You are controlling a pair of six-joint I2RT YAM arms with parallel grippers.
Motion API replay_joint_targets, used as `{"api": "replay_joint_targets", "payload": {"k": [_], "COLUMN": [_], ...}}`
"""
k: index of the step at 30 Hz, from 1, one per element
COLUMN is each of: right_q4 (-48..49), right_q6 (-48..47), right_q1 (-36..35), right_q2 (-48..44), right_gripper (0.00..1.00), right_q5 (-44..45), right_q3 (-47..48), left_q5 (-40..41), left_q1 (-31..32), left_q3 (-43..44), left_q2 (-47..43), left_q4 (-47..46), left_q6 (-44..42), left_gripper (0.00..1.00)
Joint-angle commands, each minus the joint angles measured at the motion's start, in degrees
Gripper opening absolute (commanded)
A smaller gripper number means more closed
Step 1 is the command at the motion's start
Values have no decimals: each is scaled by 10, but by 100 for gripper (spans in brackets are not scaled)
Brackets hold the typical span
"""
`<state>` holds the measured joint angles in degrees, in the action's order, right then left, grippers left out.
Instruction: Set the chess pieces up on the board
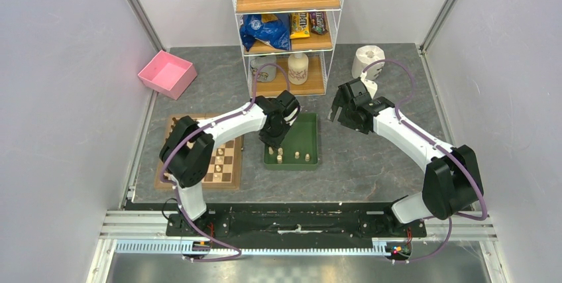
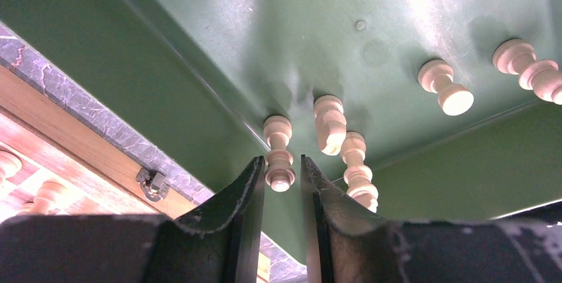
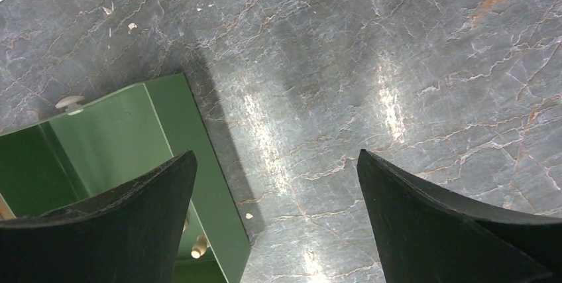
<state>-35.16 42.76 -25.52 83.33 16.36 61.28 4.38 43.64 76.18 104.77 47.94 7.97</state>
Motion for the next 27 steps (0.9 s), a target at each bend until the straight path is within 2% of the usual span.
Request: {"api": "replay_joint_targets", "payload": {"k": [1,11,18,27], "right_q4": [10,10,10,9], "right_q6": [-4,-5,-7,-5], "right_q1": [3,3,3,3], "right_q2": [-9,-5,-5,-6], "right_gripper": [99,99,99,99], "right_q5": [3,1,-1,-1], "right_q3": [8,11,12,10], "left_q5": [1,12,16,41], "left_q1": [3,3,3,3], "left_q3": [21,20,30,68], "left_q2": [7,8,-8,-59], "left_q4": [6,8,8,40], "left_q6": [-22,-16,-5,13], "left_gripper": [32,32,14,6]}}
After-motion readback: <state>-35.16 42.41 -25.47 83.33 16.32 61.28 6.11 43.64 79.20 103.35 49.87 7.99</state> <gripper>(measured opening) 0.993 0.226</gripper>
